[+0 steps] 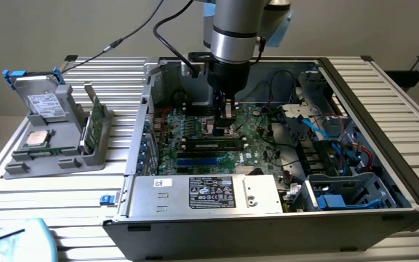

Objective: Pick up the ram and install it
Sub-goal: 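Press down the ram until it locks into place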

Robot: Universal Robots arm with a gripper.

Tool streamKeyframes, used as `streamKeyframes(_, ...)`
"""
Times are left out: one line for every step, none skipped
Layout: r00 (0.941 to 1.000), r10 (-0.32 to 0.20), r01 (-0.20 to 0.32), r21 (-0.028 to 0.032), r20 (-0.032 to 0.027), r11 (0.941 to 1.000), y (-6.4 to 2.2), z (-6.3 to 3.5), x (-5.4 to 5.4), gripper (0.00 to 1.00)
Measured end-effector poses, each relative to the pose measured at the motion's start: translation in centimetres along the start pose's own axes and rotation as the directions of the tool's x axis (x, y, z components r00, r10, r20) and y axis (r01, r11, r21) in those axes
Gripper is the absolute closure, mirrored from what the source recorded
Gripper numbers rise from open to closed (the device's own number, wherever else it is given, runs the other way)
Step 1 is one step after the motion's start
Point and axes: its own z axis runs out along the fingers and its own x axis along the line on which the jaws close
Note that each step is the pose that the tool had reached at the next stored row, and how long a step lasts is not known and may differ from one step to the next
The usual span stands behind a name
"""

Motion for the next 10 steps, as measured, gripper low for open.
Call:
streamKeyframes(1.0000,0.000,0.000,0.0000,0.0000,1.0000,0.00,0.00,0.00,0.89)
streamKeyframes(1.0000,0.000,0.000,0.0000,0.0001,1.0000,0.00,0.00,0.00,0.89)
streamKeyframes(1.0000,0.000,0.000,0.0000,0.0000,1.0000,0.00,0.00,0.00,0.89)
streamKeyframes(1.0000,0.000,0.000,0.0000,0.0000,1.0000,0.00,0.00,0.00,0.89)
streamKeyframes(1.0000,0.000,0.000,0.0000,0.0000,1.0000,0.00,0.00,0.00,0.89)
streamKeyframes(1.0000,0.000,0.000,0.0000,0.0000,1.0000,0.00,0.00,0.00,0.89)
streamKeyframes(1.0000,0.000,0.000,0.0001,0.0000,1.0000,-0.03,0.00,0.00,0.89)
streamKeyframes(1.0000,0.000,0.000,0.0000,0.0000,1.0000,-0.17,-0.01,0.01,0.89)
streamKeyframes(1.0000,0.000,0.000,0.0000,-0.0001,1.0000,-0.37,-0.03,0.02,0.89)
streamKeyframes(1.0000,0.000,0.000,0.0000,-0.0001,1.0000,-0.63,-0.06,0.04,0.89)
